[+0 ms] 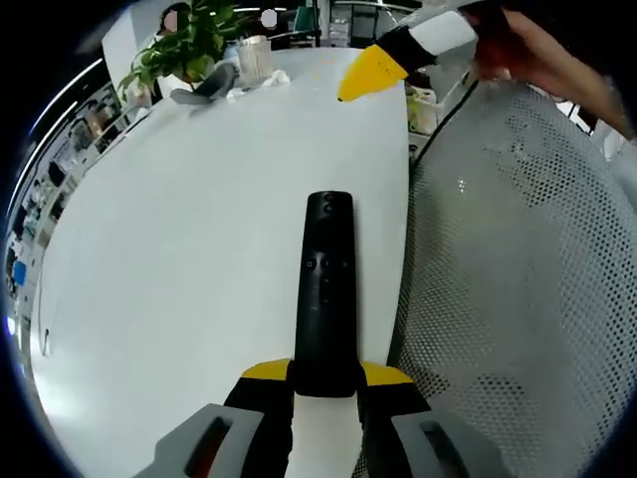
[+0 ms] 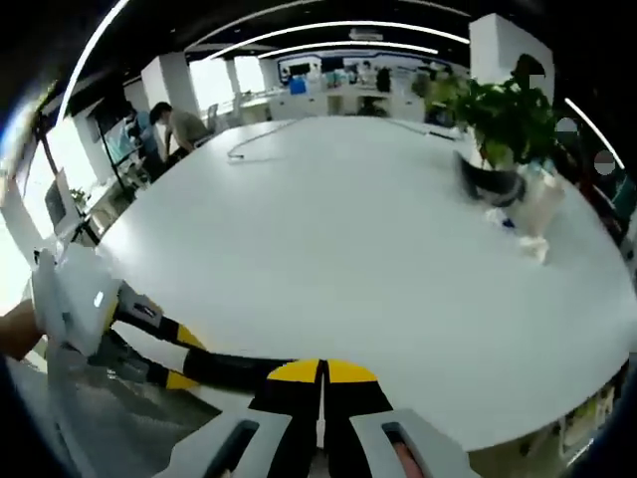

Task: Press the specified remote control buttons in sequence, fully releasing each button before pressing the next.

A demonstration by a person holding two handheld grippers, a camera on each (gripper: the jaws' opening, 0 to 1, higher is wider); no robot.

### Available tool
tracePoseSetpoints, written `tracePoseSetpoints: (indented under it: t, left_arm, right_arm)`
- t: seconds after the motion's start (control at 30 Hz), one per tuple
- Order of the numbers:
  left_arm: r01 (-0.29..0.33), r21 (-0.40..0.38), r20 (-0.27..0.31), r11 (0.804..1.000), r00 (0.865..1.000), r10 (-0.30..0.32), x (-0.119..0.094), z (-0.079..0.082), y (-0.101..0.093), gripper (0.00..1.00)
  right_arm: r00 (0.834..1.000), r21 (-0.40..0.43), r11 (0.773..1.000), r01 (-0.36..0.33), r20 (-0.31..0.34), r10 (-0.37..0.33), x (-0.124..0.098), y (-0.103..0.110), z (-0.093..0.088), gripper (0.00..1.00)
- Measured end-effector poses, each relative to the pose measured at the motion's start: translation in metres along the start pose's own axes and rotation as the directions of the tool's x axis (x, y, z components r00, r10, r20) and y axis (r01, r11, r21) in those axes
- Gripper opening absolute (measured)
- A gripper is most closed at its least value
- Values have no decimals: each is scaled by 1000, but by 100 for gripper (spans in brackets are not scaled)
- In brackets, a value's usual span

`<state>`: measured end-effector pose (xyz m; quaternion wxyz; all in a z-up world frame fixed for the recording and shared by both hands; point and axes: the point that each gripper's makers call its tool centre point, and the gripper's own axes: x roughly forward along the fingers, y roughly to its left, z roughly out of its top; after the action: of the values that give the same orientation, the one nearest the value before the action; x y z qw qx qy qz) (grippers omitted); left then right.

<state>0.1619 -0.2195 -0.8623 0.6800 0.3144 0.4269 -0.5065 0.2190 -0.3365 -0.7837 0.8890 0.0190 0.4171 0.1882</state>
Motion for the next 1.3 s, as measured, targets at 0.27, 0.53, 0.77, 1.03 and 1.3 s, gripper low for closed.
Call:
tracePoseSetpoints:
  t: [0.27, 0.53, 0.77, 1.03, 1.3]
  left_arm:
    - [0, -25, 116, 1000, 993, 2, -1, 0, 0, 24]
    - [0, -40, 211, 999, 977, 8, 0, 2, -2, 24]
    - [4, -22, 261, 1000, 965, 2, 0, 2, -3, 24]
    - [17, -16, 301, 1000, 954, -12, -1, 4, -3, 24]
    - [20, -20, 315, 1000, 949, -12, -1, 4, -3, 24]
  right_arm:
    - [992, 86, 996, -22, -121, 32, 41, 2, -30, 0]
    - [977, 124, 992, -6, -209, 33, 42, -3, -52, 0]
    - [973, 100, 995, -11, -227, 34, 42, 1, -56, 0]
    - [975, 64, 998, -8, -219, 21, 43, 3, -55, 0]
    - [975, 37, 999, -5, -223, 14, 43, 3, -54, 0]
